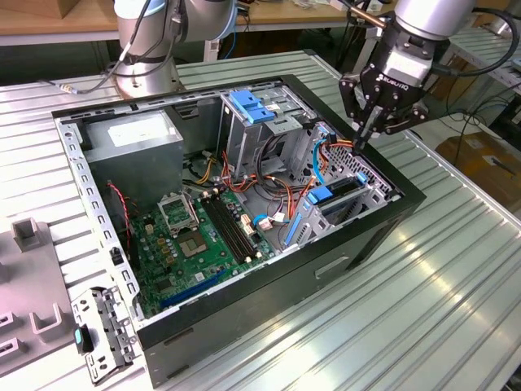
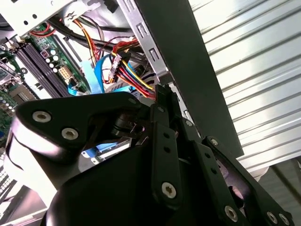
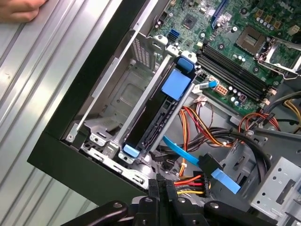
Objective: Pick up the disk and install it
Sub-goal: 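Insert the first disk wire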
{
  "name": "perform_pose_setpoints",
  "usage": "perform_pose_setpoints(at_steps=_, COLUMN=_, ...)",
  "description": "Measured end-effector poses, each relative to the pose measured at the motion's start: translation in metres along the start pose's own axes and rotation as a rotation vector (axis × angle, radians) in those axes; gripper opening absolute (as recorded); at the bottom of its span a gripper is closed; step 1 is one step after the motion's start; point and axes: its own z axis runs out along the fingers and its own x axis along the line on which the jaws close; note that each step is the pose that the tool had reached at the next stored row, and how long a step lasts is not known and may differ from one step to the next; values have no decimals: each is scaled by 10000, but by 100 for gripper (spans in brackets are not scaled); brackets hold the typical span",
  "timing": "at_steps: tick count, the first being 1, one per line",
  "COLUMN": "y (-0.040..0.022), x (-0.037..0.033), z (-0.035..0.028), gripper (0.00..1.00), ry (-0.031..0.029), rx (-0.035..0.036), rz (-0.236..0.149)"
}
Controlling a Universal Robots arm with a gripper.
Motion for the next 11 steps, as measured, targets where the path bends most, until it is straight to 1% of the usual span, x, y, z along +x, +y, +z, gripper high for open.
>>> perform_pose_setpoints(at_steps=2, y=17, x=-10, z=-1, gripper=17, ry=3, rx=-1, rz=81)
perform_pose_setpoints(at_steps=3, y=18, x=-11, z=0, gripper=17, ry=5, rx=-4, rz=289)
perform_pose_setpoints(at_steps=7, y=20, x=-12, z=2, gripper=17, ry=12, rx=-13, rz=856)
perform_pose_setpoints(at_steps=8, y=20, x=-12, z=3, gripper=17, ry=15, rx=-16, rz=1081)
perform_pose_setpoints(at_steps=11, y=27, x=-17, z=4, gripper=17, ry=18, rx=-20, rz=1373)
